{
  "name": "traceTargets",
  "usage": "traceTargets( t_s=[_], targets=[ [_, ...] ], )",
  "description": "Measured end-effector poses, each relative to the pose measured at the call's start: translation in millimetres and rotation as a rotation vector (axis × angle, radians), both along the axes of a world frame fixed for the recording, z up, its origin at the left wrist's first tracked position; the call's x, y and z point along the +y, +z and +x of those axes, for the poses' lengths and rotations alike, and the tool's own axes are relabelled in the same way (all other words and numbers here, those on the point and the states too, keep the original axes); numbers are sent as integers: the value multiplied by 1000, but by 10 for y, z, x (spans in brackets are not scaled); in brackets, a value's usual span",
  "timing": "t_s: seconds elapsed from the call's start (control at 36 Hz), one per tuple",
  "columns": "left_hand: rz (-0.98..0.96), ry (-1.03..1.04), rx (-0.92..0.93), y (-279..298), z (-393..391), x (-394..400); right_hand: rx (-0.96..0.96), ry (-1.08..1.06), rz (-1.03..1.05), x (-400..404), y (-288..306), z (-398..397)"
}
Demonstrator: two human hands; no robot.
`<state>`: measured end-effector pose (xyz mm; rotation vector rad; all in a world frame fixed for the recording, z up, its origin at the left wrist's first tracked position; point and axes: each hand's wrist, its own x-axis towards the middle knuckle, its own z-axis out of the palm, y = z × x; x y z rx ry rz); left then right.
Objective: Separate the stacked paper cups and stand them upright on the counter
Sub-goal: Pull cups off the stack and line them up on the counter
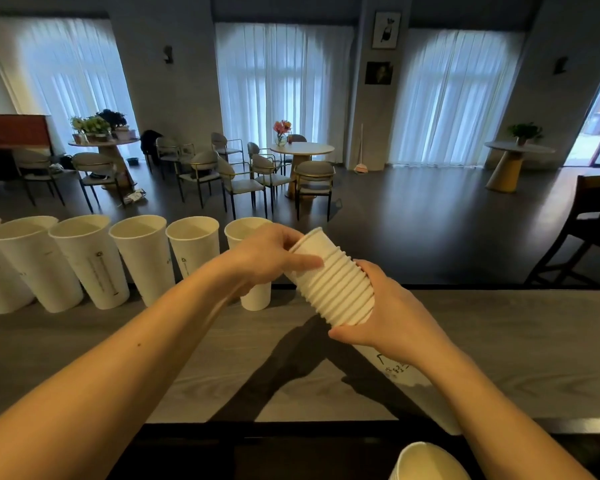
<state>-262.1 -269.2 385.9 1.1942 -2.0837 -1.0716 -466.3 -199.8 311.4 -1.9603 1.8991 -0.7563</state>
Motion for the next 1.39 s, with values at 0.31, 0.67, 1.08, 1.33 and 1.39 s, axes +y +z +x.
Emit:
traceTargets(
  t_s=[0.31,0.67,1.08,1.33,1.39],
  targets=[
    [-685,257,-169,243,-120,-306,10,-178,35,23,22,-402],
    [-798,159,-689,-370,-496,-605,-62,-173,5,-50,-94,-460],
    [-497,64,-179,-17,-632,-72,-122,-110,-31,60,-75,-441],
    [32,-159,-80,46,-716,257,-104,-79,-78,259,-24,-415],
    [7,-132,-80,67,-740,280,-93,-91,-80,299,-30,-438]
  ],
)
